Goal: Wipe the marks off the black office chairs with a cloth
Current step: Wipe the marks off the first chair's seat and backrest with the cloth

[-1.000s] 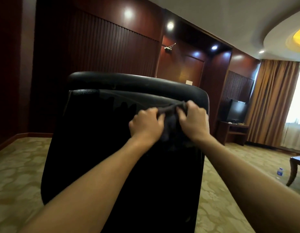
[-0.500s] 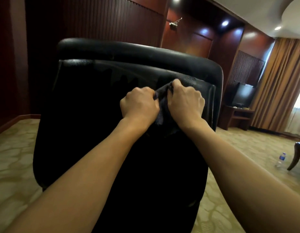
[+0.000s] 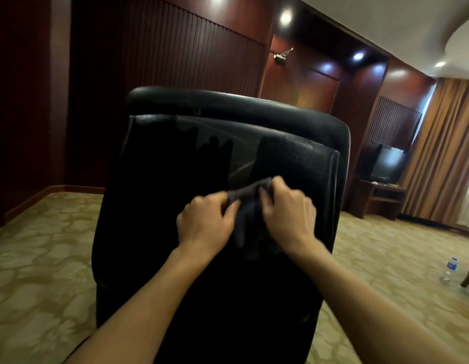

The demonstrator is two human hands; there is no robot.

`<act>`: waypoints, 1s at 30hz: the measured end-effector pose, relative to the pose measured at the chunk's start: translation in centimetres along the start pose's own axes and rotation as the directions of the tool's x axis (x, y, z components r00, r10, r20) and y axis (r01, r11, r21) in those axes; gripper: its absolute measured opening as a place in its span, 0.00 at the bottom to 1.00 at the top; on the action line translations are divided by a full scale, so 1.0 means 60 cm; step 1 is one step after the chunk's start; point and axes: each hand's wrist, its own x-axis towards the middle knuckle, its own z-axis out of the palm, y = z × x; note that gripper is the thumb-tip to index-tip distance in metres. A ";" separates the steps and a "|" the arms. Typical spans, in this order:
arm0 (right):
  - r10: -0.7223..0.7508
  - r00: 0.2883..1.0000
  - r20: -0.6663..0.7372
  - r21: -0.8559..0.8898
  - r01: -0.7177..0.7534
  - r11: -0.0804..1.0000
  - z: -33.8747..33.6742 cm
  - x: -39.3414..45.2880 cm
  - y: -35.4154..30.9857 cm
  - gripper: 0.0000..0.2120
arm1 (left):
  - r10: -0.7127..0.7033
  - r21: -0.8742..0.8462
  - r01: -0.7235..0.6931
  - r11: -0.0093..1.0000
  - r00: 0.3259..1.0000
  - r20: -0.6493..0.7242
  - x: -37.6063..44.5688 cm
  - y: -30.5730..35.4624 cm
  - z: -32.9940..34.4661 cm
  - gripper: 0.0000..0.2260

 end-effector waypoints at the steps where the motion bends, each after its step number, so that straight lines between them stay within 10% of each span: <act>1: 0.014 0.999 -0.051 0.031 -0.013 0.999 -0.018 0.031 -0.003 0.14 | 0.019 -0.008 -0.019 1.000 0.999 -0.035 0.032 0.021 -0.016 0.14; 9: 0.025 0.997 -0.071 -0.007 -0.026 1.000 -0.034 0.207 -0.033 0.13 | 0.024 0.124 -0.022 0.992 1.000 -0.014 0.229 0.088 -0.068 0.15; 30: -0.072 0.995 0.068 -0.015 0.073 0.997 0.034 -0.021 -0.067 0.12 | -0.012 0.149 0.015 0.989 1.000 -0.016 -0.010 -0.063 -0.022 0.15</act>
